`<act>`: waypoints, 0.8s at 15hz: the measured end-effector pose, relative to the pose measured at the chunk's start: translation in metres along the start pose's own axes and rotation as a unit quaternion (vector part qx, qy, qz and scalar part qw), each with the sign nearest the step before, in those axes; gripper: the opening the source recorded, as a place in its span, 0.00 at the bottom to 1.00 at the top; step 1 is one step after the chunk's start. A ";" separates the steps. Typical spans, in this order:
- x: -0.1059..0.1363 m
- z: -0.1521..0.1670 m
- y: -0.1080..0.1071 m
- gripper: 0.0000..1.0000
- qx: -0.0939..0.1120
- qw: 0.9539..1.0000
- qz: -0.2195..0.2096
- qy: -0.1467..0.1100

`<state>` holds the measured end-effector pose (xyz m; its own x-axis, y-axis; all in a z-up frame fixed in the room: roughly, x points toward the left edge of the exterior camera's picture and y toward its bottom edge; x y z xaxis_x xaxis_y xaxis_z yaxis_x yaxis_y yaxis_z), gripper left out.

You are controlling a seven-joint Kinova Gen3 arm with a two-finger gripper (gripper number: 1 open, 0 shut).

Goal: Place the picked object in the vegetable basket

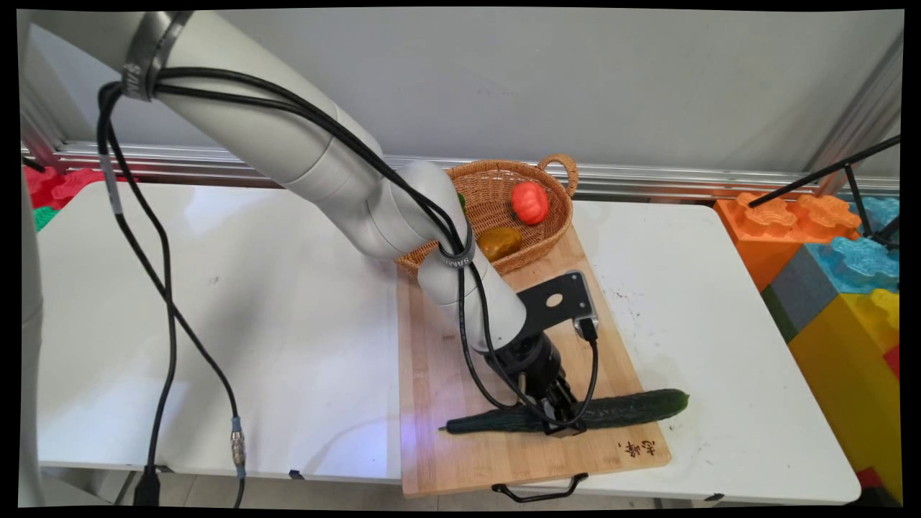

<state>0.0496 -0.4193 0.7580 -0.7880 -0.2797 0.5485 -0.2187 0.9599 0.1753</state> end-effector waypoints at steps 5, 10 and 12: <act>0.005 -0.025 0.002 0.00 0.010 1.000 0.003 0.016; 0.025 -0.087 -0.015 0.00 0.055 0.997 0.027 0.037; 0.030 -0.114 -0.033 0.00 0.085 0.995 0.031 0.040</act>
<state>0.0987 -0.4612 0.8616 -0.7566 -0.2139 0.6179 -0.2711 0.9625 0.0012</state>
